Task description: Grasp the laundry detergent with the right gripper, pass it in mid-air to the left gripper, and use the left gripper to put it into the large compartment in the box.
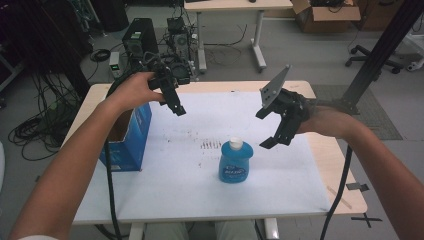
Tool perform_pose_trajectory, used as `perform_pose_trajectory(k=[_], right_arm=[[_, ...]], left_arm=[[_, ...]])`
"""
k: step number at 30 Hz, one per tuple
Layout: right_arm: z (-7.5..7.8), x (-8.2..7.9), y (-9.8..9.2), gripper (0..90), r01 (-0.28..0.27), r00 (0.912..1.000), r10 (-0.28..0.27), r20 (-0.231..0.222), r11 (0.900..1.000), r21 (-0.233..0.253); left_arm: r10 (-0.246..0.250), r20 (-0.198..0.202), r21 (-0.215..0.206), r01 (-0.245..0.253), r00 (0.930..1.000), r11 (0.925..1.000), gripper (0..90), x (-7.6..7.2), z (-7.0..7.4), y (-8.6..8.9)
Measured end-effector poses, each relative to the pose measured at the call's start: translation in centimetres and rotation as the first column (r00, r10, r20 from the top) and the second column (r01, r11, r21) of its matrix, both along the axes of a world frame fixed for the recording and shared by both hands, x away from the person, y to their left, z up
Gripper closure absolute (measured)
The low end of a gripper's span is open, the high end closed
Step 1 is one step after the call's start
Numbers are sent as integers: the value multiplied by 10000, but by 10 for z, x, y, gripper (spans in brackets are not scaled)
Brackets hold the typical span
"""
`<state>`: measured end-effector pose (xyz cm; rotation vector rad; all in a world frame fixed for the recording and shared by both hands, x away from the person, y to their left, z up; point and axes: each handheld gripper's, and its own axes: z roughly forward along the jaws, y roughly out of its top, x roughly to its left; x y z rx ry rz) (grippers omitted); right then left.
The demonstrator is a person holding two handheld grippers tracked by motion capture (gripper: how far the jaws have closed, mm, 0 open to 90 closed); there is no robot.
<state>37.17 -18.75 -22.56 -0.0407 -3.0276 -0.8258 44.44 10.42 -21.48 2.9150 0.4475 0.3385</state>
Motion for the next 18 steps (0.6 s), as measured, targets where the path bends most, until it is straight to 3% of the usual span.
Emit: perform_pose_trajectory(k=[18], right_arm=[[-29,-2,-7,49,-15,9999,22,-138,9987,505]], left_arm=[[-3,-71,10,3,10000,10000,56,1,-2,-1]])
